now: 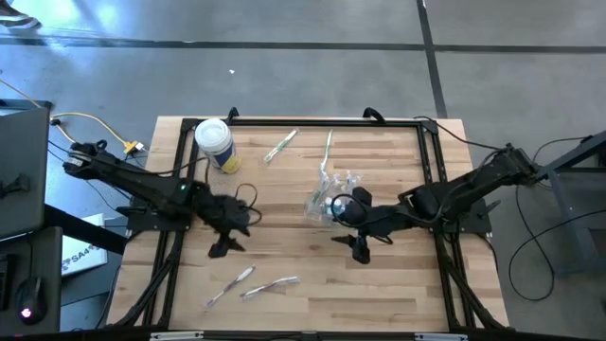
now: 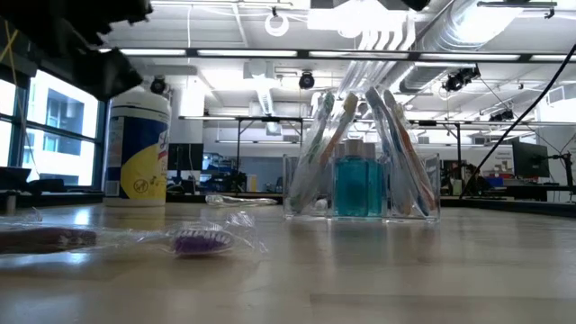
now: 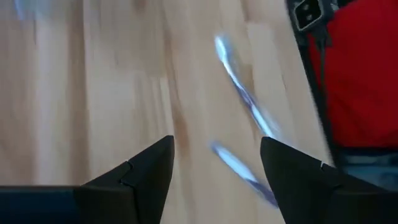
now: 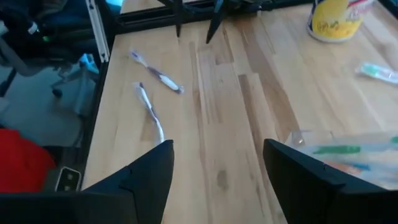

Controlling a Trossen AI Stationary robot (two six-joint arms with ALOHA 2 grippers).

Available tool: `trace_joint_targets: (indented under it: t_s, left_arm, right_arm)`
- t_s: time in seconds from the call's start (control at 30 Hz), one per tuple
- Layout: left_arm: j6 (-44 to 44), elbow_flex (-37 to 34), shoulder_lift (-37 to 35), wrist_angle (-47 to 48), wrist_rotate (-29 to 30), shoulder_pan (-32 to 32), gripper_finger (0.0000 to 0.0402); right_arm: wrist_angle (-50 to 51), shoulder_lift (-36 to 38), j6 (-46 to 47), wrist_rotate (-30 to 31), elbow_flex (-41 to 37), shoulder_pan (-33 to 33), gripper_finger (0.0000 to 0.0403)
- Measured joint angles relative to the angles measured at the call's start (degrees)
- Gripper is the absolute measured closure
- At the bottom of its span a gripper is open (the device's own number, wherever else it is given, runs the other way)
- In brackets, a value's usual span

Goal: Pick & Place toothbrushing station
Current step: Put the right violet toothbrush into the right section of the transparent organizer

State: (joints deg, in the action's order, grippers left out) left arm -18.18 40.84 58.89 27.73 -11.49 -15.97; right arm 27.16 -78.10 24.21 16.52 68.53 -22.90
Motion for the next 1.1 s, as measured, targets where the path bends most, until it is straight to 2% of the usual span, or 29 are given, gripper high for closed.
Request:
trace_joint_targets:
  t_s: [0.23, 0.43, 0.53, 0.67, 0.9, 1.1]
  left_arm:
    - [-21.2, 0.2, 1.6, 1.2, 2.9, -9.7, 0.0162]
    - [-31.2, 0.3, 4.9, -1.6, 3.3, -16.1, 0.0162]
    - [-31.1, 0.3, 7.2, -6.4, 5.4, -18.4, 0.0162]
    - [-26.5, 0.5, 11.2, -13.9, 6.3, -19.4, 0.0162]
    - [-18.1, 4.8, 18.8, -13.5, 11.1, -19.3, 0.0162]
    - [-13.9, 7.8, 28.2, -14.3, 13.2, -19.8, 0.0162]
  right_arm:
    - [-0.1, 0.0, -4.7, -0.1, 0.0, 0.8, 0.0163]
    - [-0.2, 0.0, -4.8, -0.2, 0.0, 0.8, 0.0163]
    - [-0.4, 0.0, -4.5, -0.3, 0.0, 0.7, 0.0163]
    - [-1.8, 0.0, -4.4, -0.3, 0.0, 0.8, 0.0163]
    - [-4.0, 0.0, -4.4, -0.6, 0.0, 0.8, 0.0164]
    - [-6.0, 0.0, -4.2, -5.9, 0.0, 0.7, 0.0164]
